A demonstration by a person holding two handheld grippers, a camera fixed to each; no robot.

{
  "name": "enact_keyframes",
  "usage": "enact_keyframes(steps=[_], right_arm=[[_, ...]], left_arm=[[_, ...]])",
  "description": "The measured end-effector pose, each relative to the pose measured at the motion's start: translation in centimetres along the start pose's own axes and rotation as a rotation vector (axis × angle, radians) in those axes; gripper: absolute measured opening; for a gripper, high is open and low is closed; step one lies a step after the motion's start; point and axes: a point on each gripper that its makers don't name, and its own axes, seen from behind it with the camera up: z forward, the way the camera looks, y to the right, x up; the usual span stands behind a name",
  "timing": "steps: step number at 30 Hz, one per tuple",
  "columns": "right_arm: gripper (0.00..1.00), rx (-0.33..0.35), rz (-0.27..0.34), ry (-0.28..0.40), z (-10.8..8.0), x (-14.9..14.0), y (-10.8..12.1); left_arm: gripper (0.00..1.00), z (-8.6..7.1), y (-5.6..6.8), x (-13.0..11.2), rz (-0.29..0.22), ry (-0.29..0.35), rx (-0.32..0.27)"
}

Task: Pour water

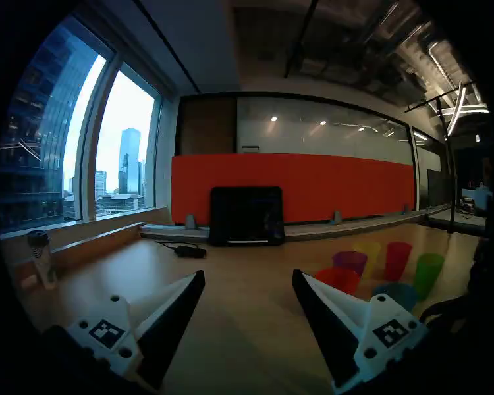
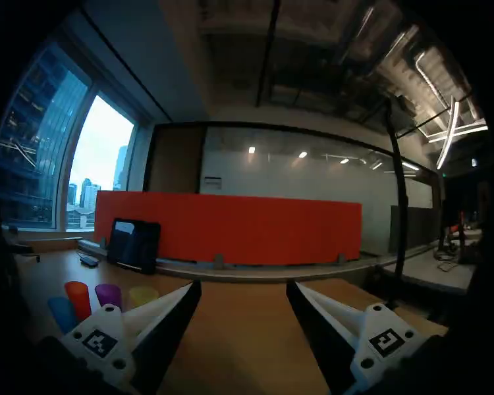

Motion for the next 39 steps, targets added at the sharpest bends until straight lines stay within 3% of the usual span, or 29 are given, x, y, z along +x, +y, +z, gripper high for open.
enact_keyframes(steps=[15,39], right_arm=[[1.00,-0.005,-0.009,-0.030,0.5,-4.0,0.1],[1.00,-0.016,0.065,-0.089,1.1,-7.5,1.2]], left_arm=[[0.98,0.1,0.0,0.0,0.000,0.000,0.000],[0.98,0.0,0.0,0.0,0.000,0.000,0.000]])
